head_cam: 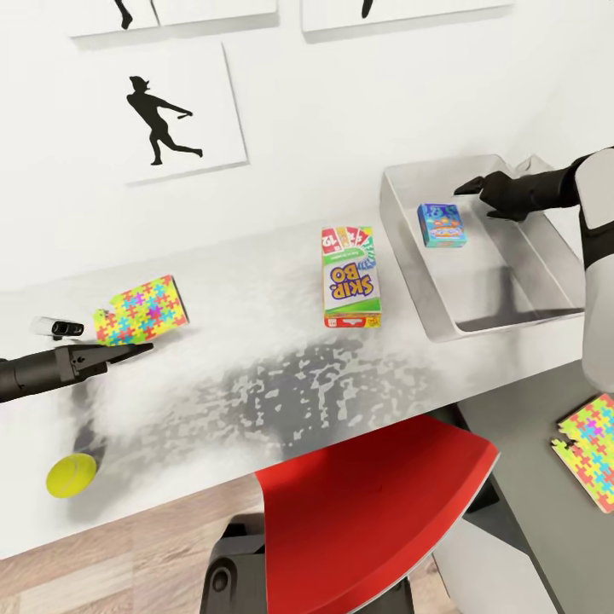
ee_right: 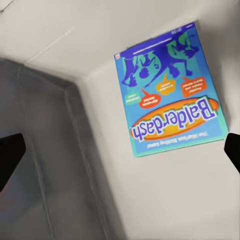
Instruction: Put all the toys in the child's room - the three board games (two on the bed and one on the table), the two jigsaw puzzles on the table, and the tennis ball on the table - inside the toy box on the table in the child's room.
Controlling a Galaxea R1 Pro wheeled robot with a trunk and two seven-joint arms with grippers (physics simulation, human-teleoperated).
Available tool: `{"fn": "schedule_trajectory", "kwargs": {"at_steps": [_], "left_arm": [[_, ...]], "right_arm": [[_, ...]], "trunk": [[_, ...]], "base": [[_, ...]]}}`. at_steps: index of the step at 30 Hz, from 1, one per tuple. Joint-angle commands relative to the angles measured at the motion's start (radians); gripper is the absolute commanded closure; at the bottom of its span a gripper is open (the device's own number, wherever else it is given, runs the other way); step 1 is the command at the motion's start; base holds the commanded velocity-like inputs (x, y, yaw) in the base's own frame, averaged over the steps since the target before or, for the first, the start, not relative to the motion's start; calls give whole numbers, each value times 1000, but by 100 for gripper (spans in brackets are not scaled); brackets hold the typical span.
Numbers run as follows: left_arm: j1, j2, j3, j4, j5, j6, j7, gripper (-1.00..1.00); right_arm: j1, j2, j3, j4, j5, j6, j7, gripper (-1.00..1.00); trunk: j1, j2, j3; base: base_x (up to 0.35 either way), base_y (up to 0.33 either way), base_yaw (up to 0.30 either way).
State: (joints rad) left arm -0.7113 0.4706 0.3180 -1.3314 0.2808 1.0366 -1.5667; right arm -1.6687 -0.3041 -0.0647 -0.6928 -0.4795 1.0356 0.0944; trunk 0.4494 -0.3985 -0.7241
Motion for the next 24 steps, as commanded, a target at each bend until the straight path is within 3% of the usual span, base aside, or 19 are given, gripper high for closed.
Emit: {"fn": "schedule_trajectory", "kwargs": {"at_steps": [1, 11, 24], "left_arm": [[0, 0, 0, 0, -1, 11, -4, -100], [0, 1, 0, 0, 0, 11, -4, -100], [0, 2, 2, 0, 0, 11, -4, -100]], "right_arm": [[-1, 0, -3, -2, 11, 4, 10, -100], [5, 0, -3, -12, 11, 4, 10, -100], [7, 0, -1, -35, 11, 6, 10, -100]], "trunk": [[1, -1, 0], [1, -1, 14], [1, -1, 36]], "base": [[-22, 0, 0], [-178, 0, 0], [-27, 0, 0]]}}
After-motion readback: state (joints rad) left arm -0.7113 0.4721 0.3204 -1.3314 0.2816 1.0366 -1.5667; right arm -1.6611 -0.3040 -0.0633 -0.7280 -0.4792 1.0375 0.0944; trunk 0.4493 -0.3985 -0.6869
